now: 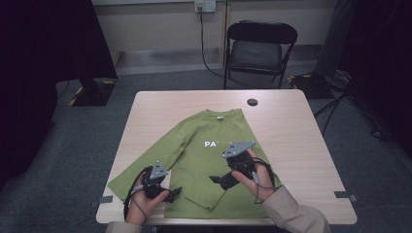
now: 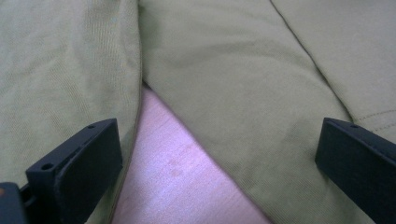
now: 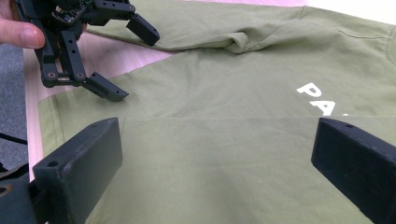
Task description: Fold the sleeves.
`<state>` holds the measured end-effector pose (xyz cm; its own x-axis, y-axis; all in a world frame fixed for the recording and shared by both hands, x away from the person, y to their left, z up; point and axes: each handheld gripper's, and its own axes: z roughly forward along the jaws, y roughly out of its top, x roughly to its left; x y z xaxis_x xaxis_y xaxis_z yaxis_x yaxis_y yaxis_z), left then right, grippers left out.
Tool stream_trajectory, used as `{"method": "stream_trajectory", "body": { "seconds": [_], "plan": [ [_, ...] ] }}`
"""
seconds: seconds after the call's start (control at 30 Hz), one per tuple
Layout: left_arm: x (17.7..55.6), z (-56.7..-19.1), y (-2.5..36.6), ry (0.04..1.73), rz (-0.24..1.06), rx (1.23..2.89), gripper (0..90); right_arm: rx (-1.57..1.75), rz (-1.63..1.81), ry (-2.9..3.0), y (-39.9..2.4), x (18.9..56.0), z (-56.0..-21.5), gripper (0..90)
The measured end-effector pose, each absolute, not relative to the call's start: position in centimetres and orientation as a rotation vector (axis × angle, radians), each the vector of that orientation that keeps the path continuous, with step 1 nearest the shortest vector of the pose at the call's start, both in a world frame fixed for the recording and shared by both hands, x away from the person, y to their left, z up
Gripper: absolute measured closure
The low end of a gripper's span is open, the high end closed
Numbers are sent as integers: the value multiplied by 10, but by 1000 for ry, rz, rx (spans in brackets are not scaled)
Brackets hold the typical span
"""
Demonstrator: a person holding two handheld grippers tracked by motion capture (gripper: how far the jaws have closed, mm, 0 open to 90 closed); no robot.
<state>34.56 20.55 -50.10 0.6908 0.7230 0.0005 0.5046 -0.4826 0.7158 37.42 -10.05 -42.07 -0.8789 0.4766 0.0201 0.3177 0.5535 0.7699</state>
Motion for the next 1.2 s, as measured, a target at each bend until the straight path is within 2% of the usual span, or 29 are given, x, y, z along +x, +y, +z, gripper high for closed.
{"method": "stream_trajectory", "body": {
  "seconds": [1.2],
  "plan": [
    [346,-501,206,935,395,2187,0,782,1213,2532,-172,374,-431,8]
  ]
}}
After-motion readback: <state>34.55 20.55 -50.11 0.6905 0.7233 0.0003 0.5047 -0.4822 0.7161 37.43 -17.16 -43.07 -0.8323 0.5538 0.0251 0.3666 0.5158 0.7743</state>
